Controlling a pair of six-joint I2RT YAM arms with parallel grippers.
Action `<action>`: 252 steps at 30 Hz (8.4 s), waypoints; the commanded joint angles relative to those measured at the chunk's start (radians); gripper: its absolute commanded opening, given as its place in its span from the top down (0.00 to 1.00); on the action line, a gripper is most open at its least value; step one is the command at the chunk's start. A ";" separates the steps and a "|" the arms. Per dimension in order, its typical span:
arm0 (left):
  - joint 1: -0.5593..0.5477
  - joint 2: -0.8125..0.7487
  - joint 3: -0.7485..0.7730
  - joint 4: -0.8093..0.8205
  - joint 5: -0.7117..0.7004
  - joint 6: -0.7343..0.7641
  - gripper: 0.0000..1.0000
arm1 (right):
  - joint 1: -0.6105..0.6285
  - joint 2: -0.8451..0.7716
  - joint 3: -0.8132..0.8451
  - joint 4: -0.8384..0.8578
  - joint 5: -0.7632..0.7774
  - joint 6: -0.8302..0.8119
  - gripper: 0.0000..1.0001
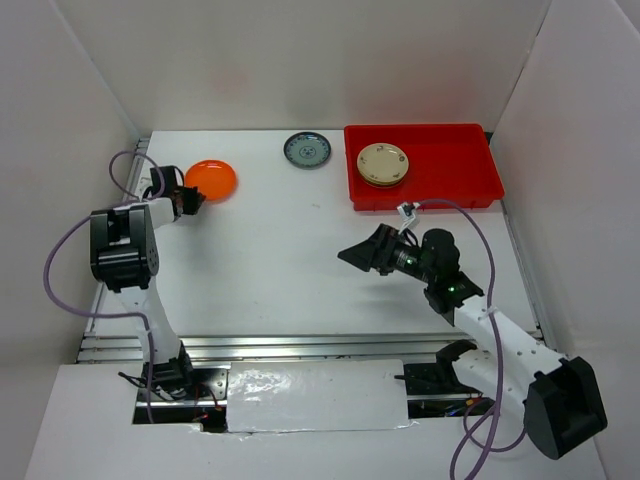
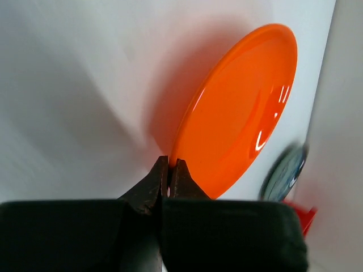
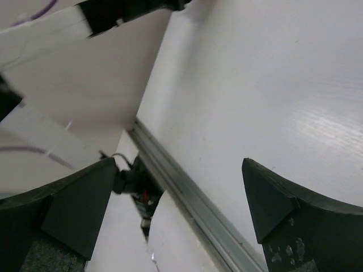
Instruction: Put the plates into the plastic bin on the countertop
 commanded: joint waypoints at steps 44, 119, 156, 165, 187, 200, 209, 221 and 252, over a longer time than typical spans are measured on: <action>-0.467 -0.587 -0.255 -0.344 0.045 0.466 0.01 | -0.373 0.769 0.707 -0.289 0.348 0.133 1.00; -0.461 0.567 0.672 -0.100 -0.209 -0.092 1.00 | -0.151 -0.547 0.056 -0.363 0.136 0.192 0.00; -0.694 -1.017 -0.327 -0.299 0.001 0.321 1.00 | 0.013 0.383 0.232 0.295 0.041 0.046 0.18; -0.688 -1.091 -0.367 -0.361 0.013 0.307 1.00 | 0.091 0.346 0.244 0.334 0.116 0.021 0.99; -0.668 -1.373 -0.186 -1.074 -0.327 0.742 0.01 | -0.386 1.163 1.218 -0.382 0.294 0.057 0.99; -0.544 -1.473 -0.232 -0.994 -0.183 0.798 0.01 | -0.443 1.179 1.211 -0.352 0.243 0.061 0.00; -0.525 -1.462 -0.235 -0.990 -0.180 0.796 0.01 | -0.425 0.872 1.150 -0.502 0.456 -0.040 0.00; -0.515 -1.413 -0.215 -0.998 -0.221 0.797 0.01 | -0.333 0.720 1.175 -0.804 0.519 -0.242 0.00; -0.424 -1.471 -0.060 -1.197 -0.505 0.793 0.01 | 0.280 -0.472 0.706 -1.371 0.897 -0.279 0.00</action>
